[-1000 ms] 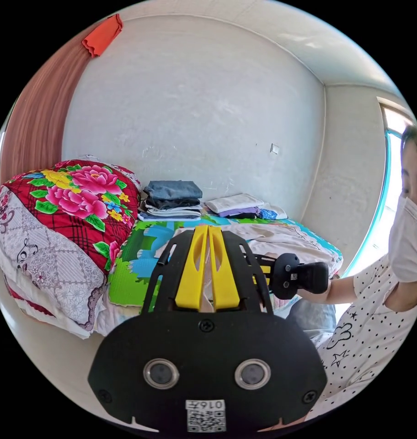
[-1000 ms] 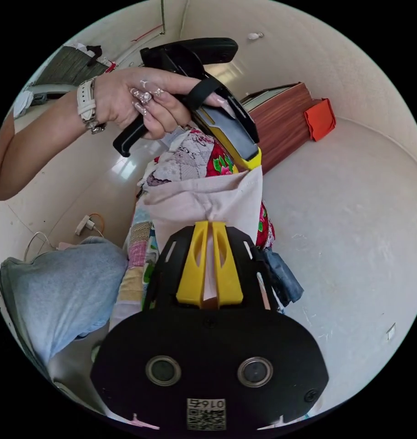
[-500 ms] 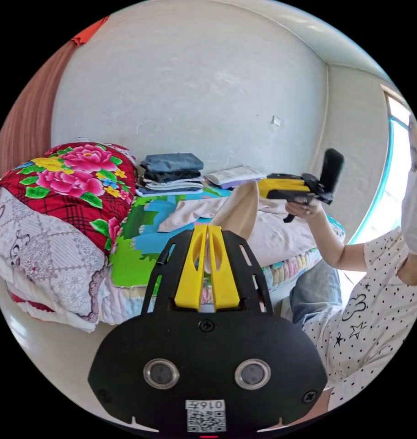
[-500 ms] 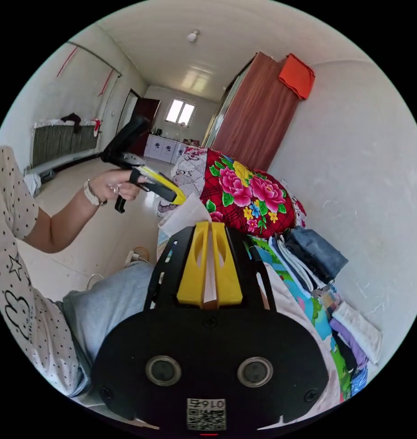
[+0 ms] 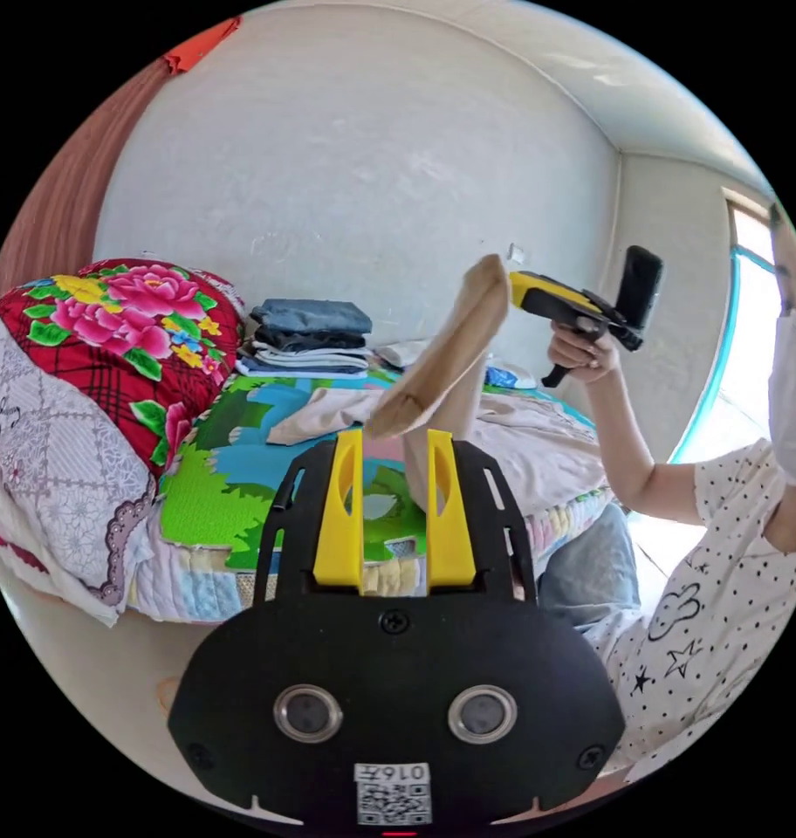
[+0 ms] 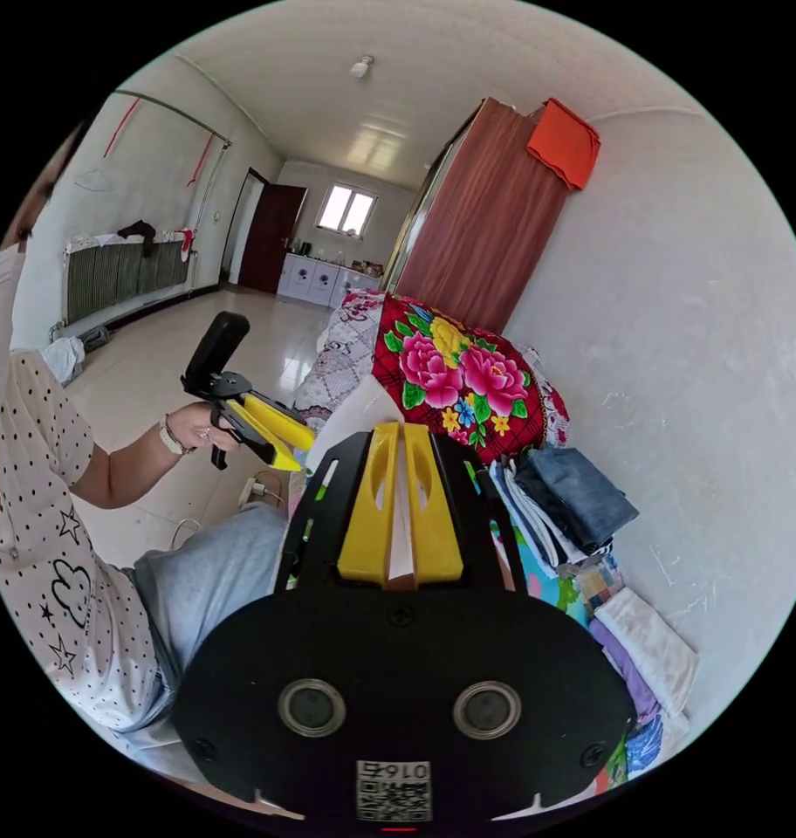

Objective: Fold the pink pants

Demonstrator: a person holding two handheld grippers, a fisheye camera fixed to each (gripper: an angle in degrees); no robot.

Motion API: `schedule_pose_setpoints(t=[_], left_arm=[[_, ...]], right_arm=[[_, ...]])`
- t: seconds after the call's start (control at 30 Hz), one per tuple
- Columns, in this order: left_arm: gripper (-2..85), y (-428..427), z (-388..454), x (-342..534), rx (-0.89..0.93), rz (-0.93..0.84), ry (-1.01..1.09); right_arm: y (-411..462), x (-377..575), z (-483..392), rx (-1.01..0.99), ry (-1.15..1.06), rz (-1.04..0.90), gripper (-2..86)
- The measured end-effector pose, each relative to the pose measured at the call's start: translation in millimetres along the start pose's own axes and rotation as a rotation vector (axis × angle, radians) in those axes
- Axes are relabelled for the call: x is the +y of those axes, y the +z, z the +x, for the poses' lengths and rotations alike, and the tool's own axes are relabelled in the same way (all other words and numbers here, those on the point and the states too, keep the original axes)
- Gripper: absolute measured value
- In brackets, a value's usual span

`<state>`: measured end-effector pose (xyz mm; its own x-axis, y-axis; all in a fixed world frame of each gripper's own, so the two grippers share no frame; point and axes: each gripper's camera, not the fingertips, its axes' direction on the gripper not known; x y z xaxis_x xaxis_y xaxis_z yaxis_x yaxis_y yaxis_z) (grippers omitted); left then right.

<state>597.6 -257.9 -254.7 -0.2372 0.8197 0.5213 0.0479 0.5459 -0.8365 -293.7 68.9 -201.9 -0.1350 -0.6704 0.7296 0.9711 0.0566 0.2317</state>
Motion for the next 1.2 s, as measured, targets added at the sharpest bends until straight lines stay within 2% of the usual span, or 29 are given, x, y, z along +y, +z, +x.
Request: schedule_pose_setpoints(t=[0.13, 0.27, 0.57, 0.73, 0.83, 0.93, 1.07, 1.2], left_arm=[[10.0, -6, 2, 10, 0.026, 0.059, -0.010], [10.4, -14, 16, 25, 0.139, 0.117, 0.089], [12.2, 5, 45, 53, 0.219, 0.167, 0.184], [11.7, 8, 63, 60, 0.114, 0.256, 0.191], [9.4, 5, 73, 59, 0.117, 0.321, 0.219], [0.6, -5, 82, 64, 0.077, 0.419, 0.262], [-0.7, -21, 86, 44, 0.093, 0.351, 0.341], [-0.9, -53, 100, 12, 0.110, 0.251, 0.382]], right_arm=[[-17, -1, 4, 0.016, -0.020, 0.003, -0.2], [-35, -1, 17, -0.002, -0.002, 0.015, -0.2], [-78, -17, 54, -0.053, 0.033, 0.062, -0.2], [-104, -33, 78, -0.082, 0.039, 0.080, -0.2], [-114, -44, 91, -0.082, 0.044, 0.083, -0.1], [-121, -56, 105, -0.067, 0.046, 0.072, -0.2], [-126, -77, 130, -0.049, 0.043, 0.019, -0.2], [-122, -119, 175, -0.055, 0.033, -0.182, -0.2]])
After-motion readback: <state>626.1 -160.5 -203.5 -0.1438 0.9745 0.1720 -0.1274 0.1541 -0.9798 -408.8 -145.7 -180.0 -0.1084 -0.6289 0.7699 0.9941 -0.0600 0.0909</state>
